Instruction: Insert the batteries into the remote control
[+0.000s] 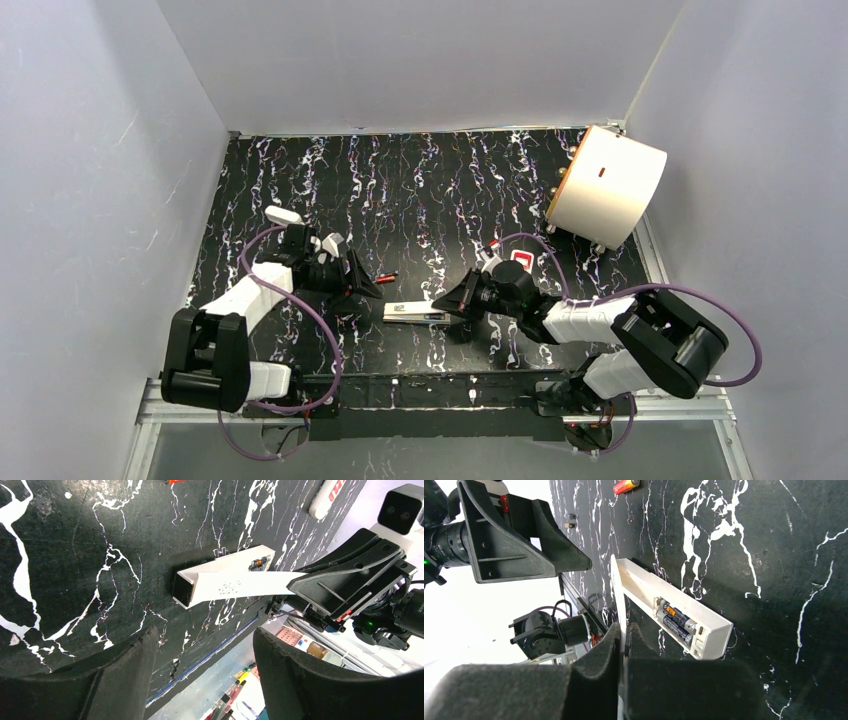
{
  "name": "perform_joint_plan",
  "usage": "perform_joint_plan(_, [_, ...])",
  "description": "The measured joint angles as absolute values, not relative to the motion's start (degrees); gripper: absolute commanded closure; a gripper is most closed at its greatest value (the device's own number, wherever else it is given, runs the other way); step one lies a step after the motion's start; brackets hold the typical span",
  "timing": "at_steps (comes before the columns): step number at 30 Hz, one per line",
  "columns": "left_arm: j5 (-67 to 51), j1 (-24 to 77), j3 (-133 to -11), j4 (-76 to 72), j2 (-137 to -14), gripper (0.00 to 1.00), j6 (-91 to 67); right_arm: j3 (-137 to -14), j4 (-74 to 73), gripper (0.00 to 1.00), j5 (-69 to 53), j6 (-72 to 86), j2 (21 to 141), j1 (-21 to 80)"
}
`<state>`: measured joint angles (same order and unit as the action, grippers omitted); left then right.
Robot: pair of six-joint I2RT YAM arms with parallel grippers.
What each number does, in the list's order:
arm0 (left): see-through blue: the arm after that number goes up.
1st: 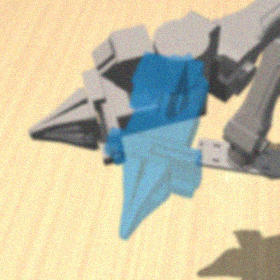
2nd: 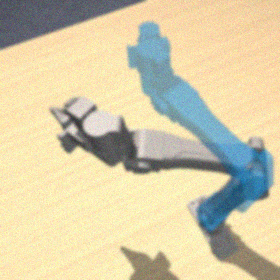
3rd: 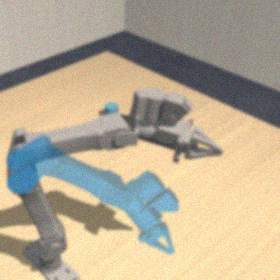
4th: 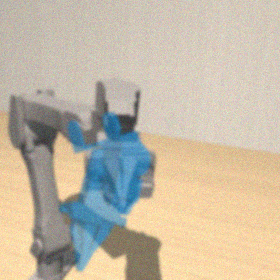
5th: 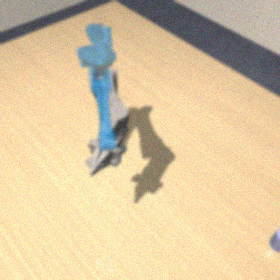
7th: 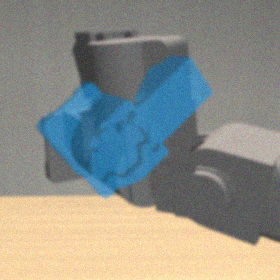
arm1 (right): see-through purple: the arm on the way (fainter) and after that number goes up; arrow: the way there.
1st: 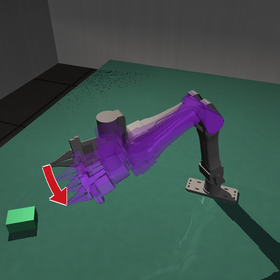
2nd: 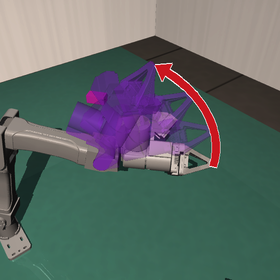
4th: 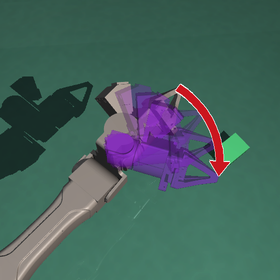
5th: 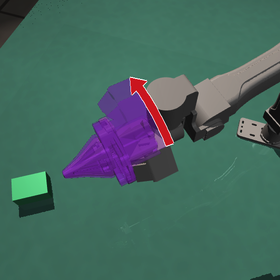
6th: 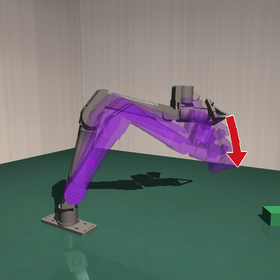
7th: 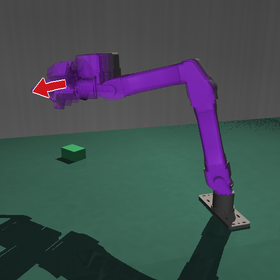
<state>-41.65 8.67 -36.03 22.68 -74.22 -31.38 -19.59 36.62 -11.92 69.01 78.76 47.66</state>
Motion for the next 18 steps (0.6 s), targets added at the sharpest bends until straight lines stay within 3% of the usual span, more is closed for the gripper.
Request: perform_joint_plan(18, [-41.8,10.3,-36.1,22.3,-76.5,0.35,-31.6,-18.6,40.5,0.99,-14.1,70.6,79.0,47.7])
